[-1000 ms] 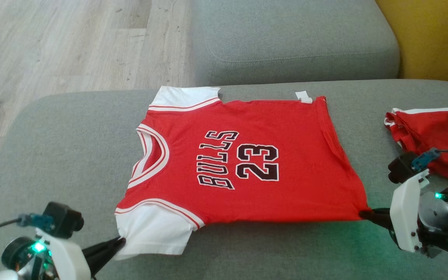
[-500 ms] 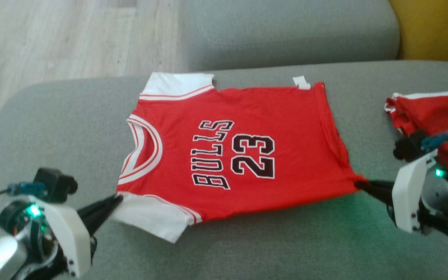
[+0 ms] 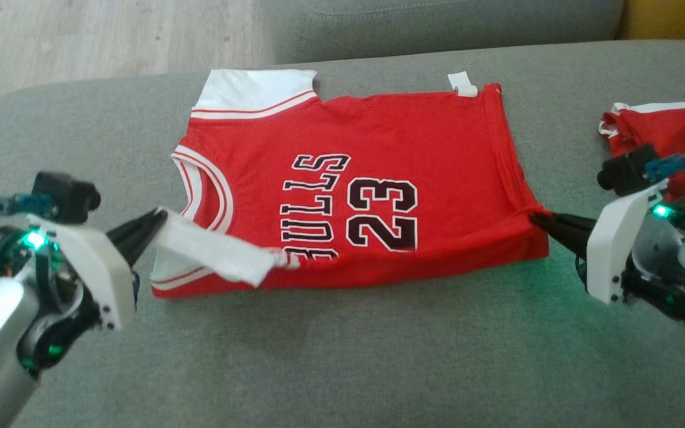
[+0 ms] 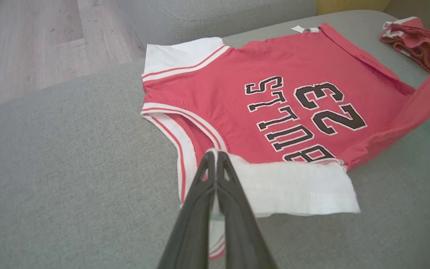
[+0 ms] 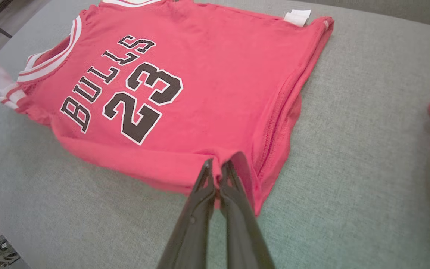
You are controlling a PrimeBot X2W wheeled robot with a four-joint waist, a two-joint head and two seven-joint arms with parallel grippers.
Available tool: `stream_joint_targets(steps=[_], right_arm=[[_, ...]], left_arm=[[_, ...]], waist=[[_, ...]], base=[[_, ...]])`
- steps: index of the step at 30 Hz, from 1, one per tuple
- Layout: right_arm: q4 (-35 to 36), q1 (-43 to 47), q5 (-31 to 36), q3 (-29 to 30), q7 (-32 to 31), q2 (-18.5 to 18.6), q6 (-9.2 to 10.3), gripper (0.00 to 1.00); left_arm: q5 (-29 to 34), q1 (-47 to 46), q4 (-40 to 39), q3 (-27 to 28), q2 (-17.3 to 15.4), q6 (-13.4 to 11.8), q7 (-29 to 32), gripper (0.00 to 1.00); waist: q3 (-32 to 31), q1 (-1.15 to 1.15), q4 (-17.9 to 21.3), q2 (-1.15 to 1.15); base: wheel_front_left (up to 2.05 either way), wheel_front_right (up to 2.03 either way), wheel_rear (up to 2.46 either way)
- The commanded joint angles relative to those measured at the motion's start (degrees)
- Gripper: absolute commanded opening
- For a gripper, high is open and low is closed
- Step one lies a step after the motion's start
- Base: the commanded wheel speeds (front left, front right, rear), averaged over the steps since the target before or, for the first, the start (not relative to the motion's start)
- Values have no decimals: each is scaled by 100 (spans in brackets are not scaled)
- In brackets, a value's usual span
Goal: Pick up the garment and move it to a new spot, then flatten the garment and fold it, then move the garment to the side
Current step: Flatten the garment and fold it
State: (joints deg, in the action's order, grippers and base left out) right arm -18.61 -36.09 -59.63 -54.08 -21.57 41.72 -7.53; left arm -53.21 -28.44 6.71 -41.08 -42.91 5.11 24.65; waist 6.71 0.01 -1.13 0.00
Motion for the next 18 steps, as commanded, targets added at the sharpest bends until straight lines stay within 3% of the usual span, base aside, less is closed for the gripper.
stream_joint_targets(steps=[1,18], right_arm=[[60,-151,48,108,75,72,4,0],[-634,-677,341,-113,408,-434,4,0]], left_arm=[[59,-430,-54,315,-188,16,7,0],[610,-1290,1241,103,448,-8,-310,0]], waist=[[30,-1,22,0],[307,-1,249,0]], base=[[0,0,0],[0,0,0]])
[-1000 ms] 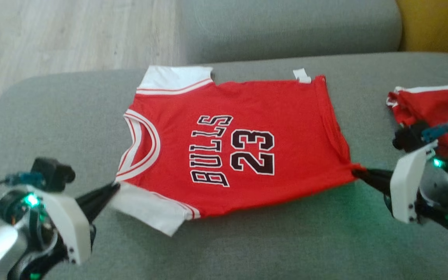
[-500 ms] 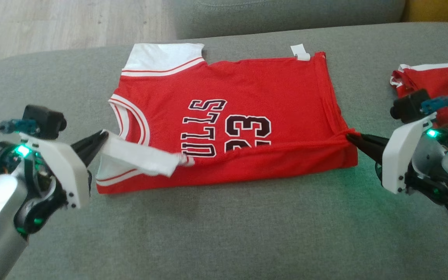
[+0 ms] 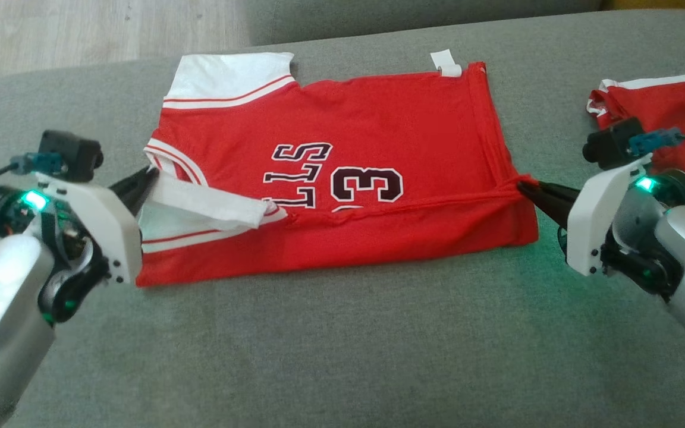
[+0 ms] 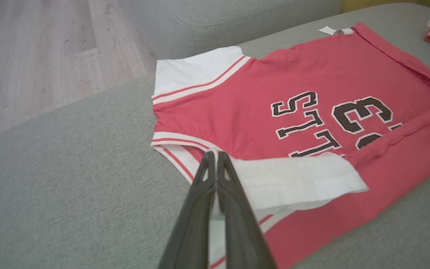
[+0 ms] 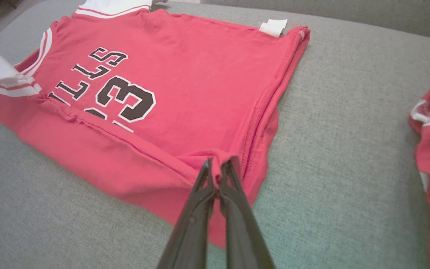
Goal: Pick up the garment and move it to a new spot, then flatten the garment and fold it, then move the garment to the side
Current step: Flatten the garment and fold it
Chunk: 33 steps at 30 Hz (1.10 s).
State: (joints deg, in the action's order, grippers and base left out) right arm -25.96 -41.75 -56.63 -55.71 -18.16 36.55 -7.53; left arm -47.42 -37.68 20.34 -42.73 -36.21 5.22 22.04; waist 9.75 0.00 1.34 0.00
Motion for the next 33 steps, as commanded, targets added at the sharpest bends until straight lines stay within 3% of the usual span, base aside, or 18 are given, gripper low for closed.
stream_joint_targets(steps=[1,12,13,14,15,23,24,27,30,33], right_arm=[[62,-136,54,29,94,62,4,0],[-308,-359,90,-211,347,-168,4,0],[-349,-383,106,-222,382,-182,4,45],[-412,-409,132,-211,439,-199,4,100],[-483,-430,152,-194,494,-227,4,100],[-1023,-608,385,396,1737,-500,4,100],[-1192,-618,492,688,2291,-671,4,100],[-1470,-585,763,1181,3048,-958,4,100],[-1674,-443,1139,1915,3294,-1321,4,100],[-1213,-85,1949,3097,3311,-1683,4,100]], left_arm=[[56,-402,-58,257,-191,-18,-77,0],[258,-666,579,126,80,1,-324,0],[295,-694,622,128,110,-27,-394,29],[350,-730,665,138,141,-71,-504,93],[402,-765,713,150,178,-121,-614,100],[829,-1036,939,452,548,-664,-2189,100],[820,-1026,960,618,691,-817,-2711,100],[789,-903,927,859,892,-1058,-3388,100],[760,-606,726,1159,1114,-1294,-3657,100],[1169,-192,257,1433,1233,-1562,-3698,100]], waist=[[19,0,6,0],[139,0,49,0],[150,0,51,0],[163,0,53,0],[177,0,53,0],[135,0,15,0],[74,0,1,0],[-45,0,-22,0],[-178,0,-43,0],[-268,0,-56,0]], base=[[0,0,0],[0,0,0],[0,0,0],[0,0,0],[0,0,0],[0,0,0],[0,0,0],[0,0,0],[0,0,0],[0,0,0]])
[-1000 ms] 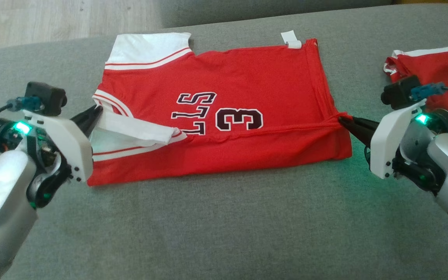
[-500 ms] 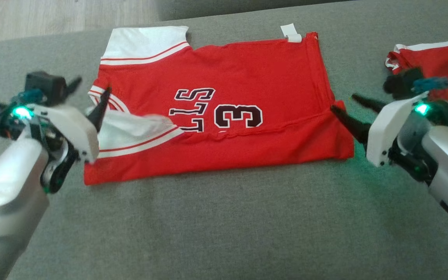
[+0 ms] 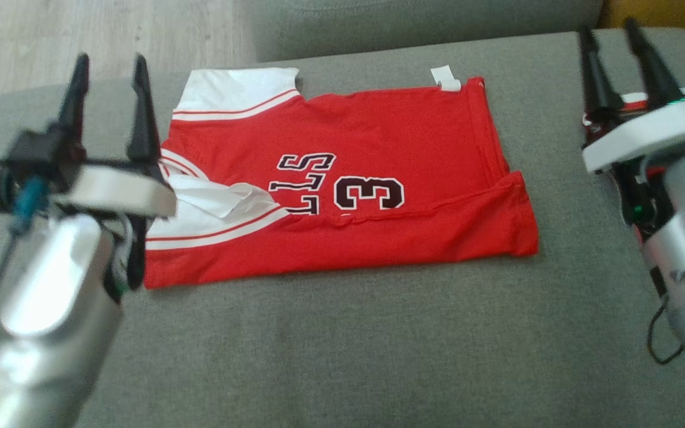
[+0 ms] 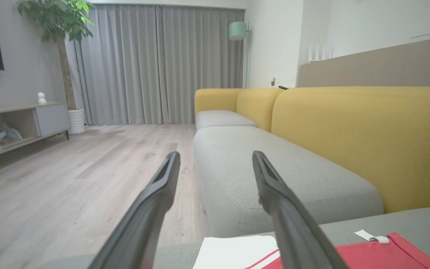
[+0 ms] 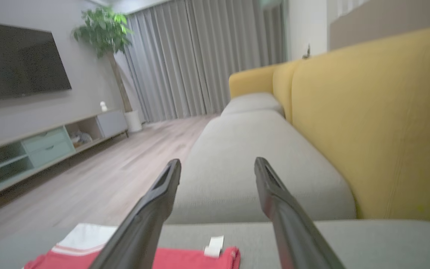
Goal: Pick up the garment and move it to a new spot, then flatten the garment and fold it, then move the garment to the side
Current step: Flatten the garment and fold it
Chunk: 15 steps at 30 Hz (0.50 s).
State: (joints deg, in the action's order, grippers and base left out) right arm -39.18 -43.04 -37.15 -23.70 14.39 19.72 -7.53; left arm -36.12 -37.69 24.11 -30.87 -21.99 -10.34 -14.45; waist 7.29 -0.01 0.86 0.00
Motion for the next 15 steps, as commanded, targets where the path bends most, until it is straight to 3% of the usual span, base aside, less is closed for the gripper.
stream_joint_targets(steps=[1,5,8,12,15], right_arm=[[315,284,342,331,58,-156,4,100],[1208,1390,1676,1540,59,-1016,4,100],[1722,2111,2426,2097,60,-1499,4,100],[2164,2839,2887,2316,60,-1672,4,100],[2359,3137,2643,2188,60,-1680,4,100]], left_arm=[[223,2,-339,392,-118,-126,-50,100],[776,917,-1004,914,257,-335,-52,100],[1041,1520,-1253,1247,607,-308,-53,100],[1342,2048,-1323,1609,1015,-150,-54,100],[1530,2308,-1317,1906,1236,-1,-54,100]], waist=[[-53,1,-14,0],[-146,1,-27,0],[-203,1,-49,0],[-256,1,-74,0],[-276,1,-58,0]], base=[[0,0,0],[0,0,0],[0,0,0],[0,0,0],[0,0,0]])
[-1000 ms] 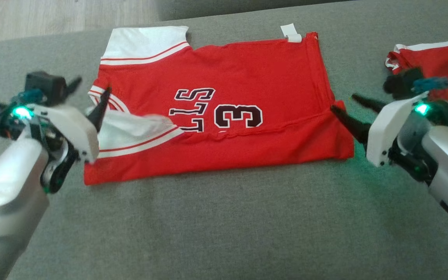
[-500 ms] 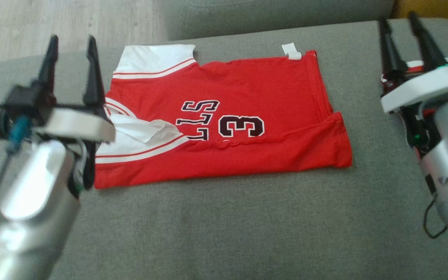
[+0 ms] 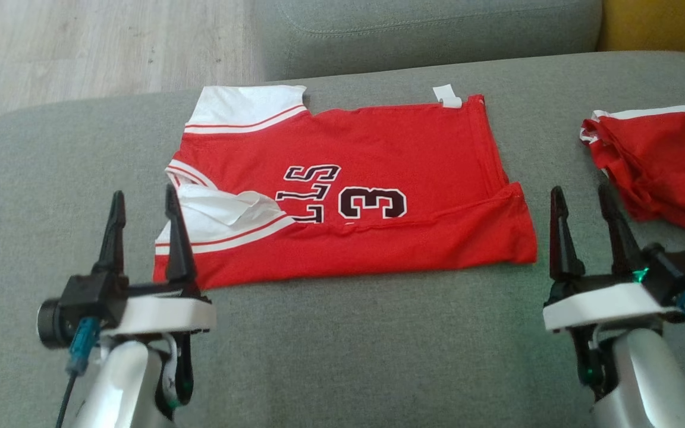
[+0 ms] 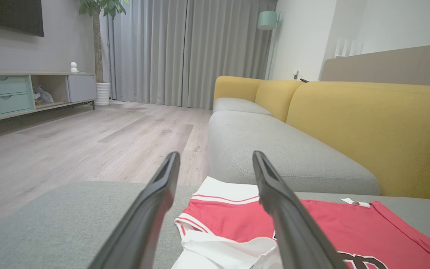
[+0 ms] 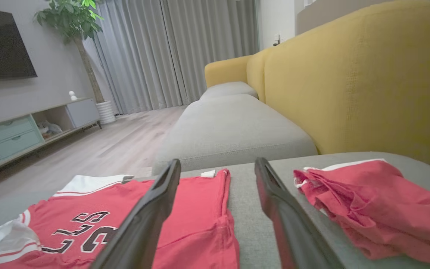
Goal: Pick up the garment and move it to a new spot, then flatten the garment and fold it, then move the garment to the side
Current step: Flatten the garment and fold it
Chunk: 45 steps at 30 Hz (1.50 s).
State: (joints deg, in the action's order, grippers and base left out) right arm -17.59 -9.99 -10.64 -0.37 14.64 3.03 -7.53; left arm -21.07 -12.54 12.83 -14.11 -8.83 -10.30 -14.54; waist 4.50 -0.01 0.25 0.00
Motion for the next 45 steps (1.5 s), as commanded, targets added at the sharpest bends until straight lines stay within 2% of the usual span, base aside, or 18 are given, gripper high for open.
stream_joint_targets(steps=[1,4,7,11,16,26,32,33,34,35,40,45], right_arm=[[250,-116,-54,-168,35,-12,4,100],[365,-90,-114,-217,35,-13,4,100],[439,-155,-125,-261,35,-14,4,100],[481,-213,-176,-327,35,-14,4,100],[487,-200,-245,-423,36,-14,4,100],[460,-248,-330,-476,36,-14,4,100],[464,-286,-361,-510,36,-15,4,100],[464,-285,-367,-508,36,-15,4,100],[459,-283,-375,-508,36,-15,4,100],[440,-278,-379,-511,36,-15,4,100],[-146,-287,-235,-521,26,-15,4,100],[-968,-571,-88,-528,-411,-15,4,100]], left_arm=[[75,-150,-159,303,-26,66,-45,100],[319,-135,-14,401,9,284,-45,100],[441,-213,251,545,49,367,-45,100],[480,-338,1052,525,63,428,4,100],[484,-584,1888,525,14,312,310,100],[522,-889,2829,492,-166,177,744,100],[531,-1073,3344,347,-249,288,1293,100],[517,-1089,3394,327,-248,323,1379,67],[513,-1102,3432,300,-255,362,1444,6],[503,-1115,3447,285,-259,398,1463,0],[451,-1200,3199,293,-230,491,958,0],[482,-1309,2680,233,-171,641,218,0]], waist=[[11,1,9,0],[76,1,23,0],[170,1,35,0],[311,1,67,0],[436,1,136,0],[538,1,284,0],[586,1,343,0],[587,1,345,0],[588,1,347,0],[586,1,345,0],[521,1,299,0],[470,1,215,0]], base=[[0,0,0],[0,0,0],[0,0,0],[0,0,0],[0,0,0],[0,0,0],[0,0,0],[0,0,0],[0,0,0],[0,0,0],[0,0,0],[0,0,0]])
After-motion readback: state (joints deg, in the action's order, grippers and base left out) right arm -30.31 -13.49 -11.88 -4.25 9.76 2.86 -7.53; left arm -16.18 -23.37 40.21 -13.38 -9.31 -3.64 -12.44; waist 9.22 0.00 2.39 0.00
